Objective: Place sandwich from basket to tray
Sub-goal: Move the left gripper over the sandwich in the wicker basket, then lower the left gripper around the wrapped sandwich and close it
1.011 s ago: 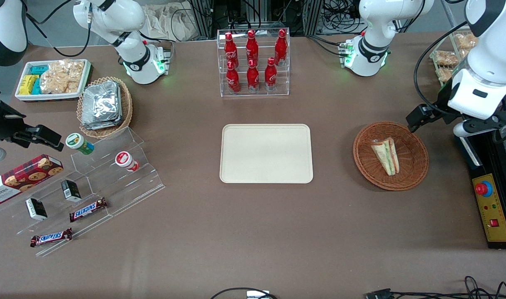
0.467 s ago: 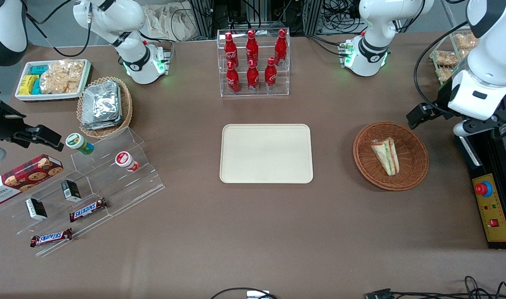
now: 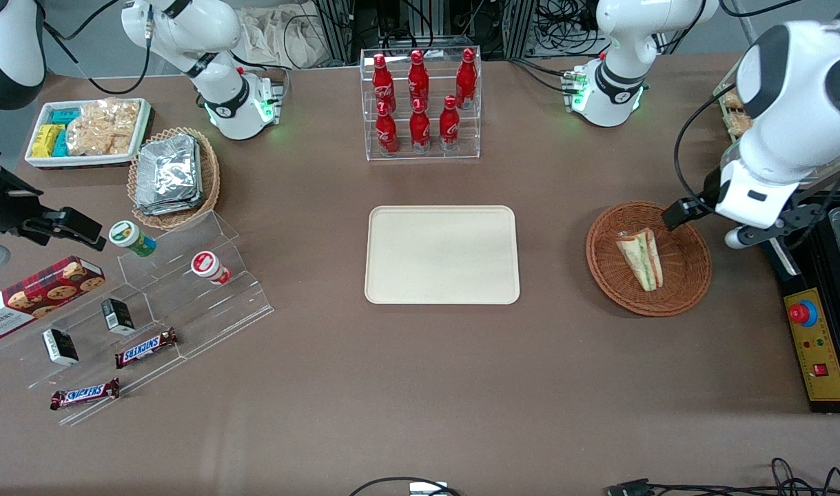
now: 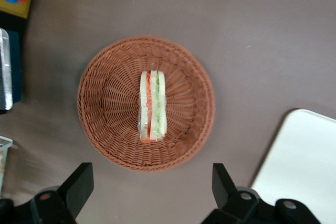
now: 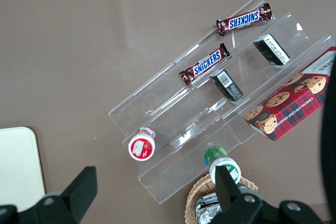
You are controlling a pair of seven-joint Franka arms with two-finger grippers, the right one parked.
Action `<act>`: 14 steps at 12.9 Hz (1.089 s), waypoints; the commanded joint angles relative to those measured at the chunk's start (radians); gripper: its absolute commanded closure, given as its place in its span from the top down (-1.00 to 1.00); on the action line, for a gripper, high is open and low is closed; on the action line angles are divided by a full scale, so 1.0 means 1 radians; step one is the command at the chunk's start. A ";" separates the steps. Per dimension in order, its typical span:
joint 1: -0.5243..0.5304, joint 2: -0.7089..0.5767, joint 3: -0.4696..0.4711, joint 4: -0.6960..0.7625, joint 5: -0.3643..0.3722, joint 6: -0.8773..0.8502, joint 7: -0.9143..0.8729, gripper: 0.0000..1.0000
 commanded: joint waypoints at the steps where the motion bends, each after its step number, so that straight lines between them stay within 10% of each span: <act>1: 0.047 -0.050 0.001 -0.210 -0.010 0.184 -0.010 1.00; 14: 0.072 0.252 0.004 -0.366 0.002 0.585 -0.044 1.00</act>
